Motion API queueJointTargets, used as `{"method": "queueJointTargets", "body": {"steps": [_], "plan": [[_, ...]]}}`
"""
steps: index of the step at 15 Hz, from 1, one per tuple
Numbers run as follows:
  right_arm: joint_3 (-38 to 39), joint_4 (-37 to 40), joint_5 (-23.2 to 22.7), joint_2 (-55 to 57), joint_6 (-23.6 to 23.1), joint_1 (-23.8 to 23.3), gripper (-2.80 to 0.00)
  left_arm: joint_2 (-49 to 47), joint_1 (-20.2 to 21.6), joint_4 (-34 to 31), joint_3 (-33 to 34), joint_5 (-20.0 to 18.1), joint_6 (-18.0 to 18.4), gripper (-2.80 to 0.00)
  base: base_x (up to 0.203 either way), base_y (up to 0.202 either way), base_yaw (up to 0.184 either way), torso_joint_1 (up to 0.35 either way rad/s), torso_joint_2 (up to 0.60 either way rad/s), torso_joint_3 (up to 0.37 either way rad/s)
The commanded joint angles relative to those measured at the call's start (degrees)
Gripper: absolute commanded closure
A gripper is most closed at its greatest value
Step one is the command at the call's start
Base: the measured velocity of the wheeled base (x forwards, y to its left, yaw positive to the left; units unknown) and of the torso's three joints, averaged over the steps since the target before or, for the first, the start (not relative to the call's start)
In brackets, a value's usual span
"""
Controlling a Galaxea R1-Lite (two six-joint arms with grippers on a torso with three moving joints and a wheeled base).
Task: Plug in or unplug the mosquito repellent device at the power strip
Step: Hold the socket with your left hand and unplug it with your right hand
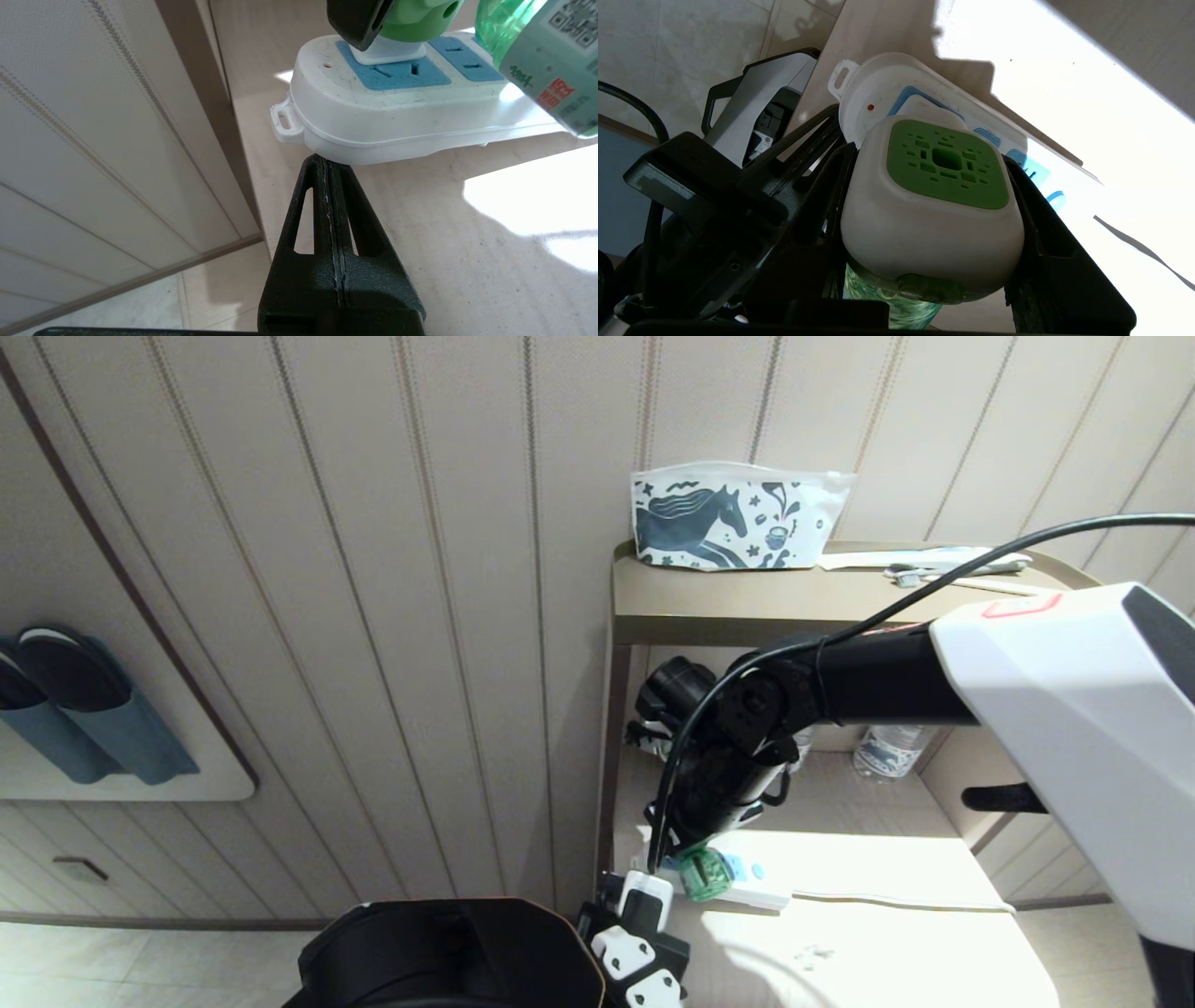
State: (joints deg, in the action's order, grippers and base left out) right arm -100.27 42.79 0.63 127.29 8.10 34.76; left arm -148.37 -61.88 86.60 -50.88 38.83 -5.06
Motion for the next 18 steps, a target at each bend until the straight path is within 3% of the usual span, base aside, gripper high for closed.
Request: {"method": "queueJointTargets", "body": {"steps": [1,10,18], "plan": [[-0.19,0.27,-0.11,1.03,0.07,0.05,0.0,1.33,0.0,3.05,0.08,0.28,-0.04,0.0,0.0,0.0,0.0,0.0,0.0,0.0],[-1.07,0.18,-0.02,2.44,-0.02,-0.04,0.0,1.86,-4.48,2.96,5.09,0.2,-1.89,0.0,0.0,0.0,0.0,0.0,0.0,0.0],[-1.44,0.18,-0.11,2.97,0.07,0.33,0.0,1.03,-4.3,2.94,1.27,0.11,-1.53,0.0,0.0,0.0,0.0,0.0,0.0,0.0]]}}
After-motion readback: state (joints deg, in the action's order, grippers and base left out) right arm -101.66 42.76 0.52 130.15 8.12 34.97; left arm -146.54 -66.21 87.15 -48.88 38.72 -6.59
